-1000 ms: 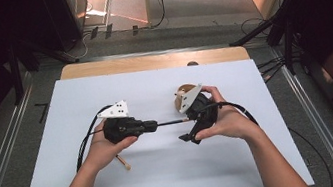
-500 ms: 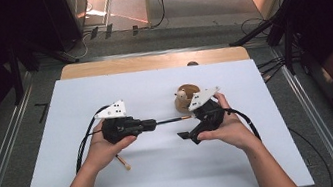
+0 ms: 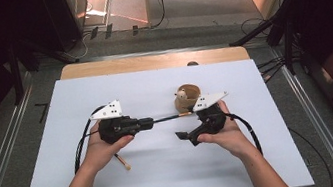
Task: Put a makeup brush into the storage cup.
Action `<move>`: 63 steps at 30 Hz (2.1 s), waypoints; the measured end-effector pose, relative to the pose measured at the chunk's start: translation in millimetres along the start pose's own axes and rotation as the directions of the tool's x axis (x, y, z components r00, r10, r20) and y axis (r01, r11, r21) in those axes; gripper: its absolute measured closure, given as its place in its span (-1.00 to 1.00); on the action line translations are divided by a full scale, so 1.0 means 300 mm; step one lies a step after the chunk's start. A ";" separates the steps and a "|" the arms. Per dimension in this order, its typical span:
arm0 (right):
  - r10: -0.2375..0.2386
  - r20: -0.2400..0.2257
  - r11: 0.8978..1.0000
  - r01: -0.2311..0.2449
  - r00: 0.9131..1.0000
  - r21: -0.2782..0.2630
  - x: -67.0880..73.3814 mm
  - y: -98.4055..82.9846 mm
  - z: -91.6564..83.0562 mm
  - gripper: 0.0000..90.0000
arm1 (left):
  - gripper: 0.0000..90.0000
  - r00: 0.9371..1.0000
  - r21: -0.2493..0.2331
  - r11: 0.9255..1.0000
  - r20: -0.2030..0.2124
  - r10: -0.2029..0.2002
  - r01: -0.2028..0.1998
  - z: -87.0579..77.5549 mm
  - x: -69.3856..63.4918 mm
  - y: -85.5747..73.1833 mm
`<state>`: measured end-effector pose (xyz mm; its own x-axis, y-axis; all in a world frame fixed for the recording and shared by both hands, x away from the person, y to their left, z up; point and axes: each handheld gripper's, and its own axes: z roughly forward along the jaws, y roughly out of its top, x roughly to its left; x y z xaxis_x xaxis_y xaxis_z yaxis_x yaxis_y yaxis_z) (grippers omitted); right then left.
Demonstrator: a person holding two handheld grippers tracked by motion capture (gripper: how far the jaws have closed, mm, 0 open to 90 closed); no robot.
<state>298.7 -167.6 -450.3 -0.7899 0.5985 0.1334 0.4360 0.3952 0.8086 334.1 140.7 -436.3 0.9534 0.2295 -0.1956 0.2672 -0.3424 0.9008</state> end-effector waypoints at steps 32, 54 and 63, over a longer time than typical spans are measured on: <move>0.477 -0.149 0.793 -0.497 0.866 -0.353 0.044 -0.039 0.010 -0.92 | 0.92 0.998 -0.087 0.996 -0.059 0.011 -0.016 -0.007 -0.016 0.001; 0.695 -0.262 0.562 -0.733 0.670 -0.384 0.041 -0.070 0.043 -0.55 | 0.92 0.996 -0.104 0.994 -0.091 0.016 -0.025 0.007 -0.026 -0.008; 0.747 -0.280 0.489 -0.783 0.604 -0.384 0.043 -0.065 0.047 -0.32 | 0.92 0.995 -0.103 0.994 -0.098 0.018 -0.028 0.028 -0.037 -0.017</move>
<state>286.0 -157.8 -472.4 -0.2719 0.4613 0.8446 0.6664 -0.5429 0.5110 323.3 132.4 -441.9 0.9397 0.3119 -0.1404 0.2245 -0.2528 0.9411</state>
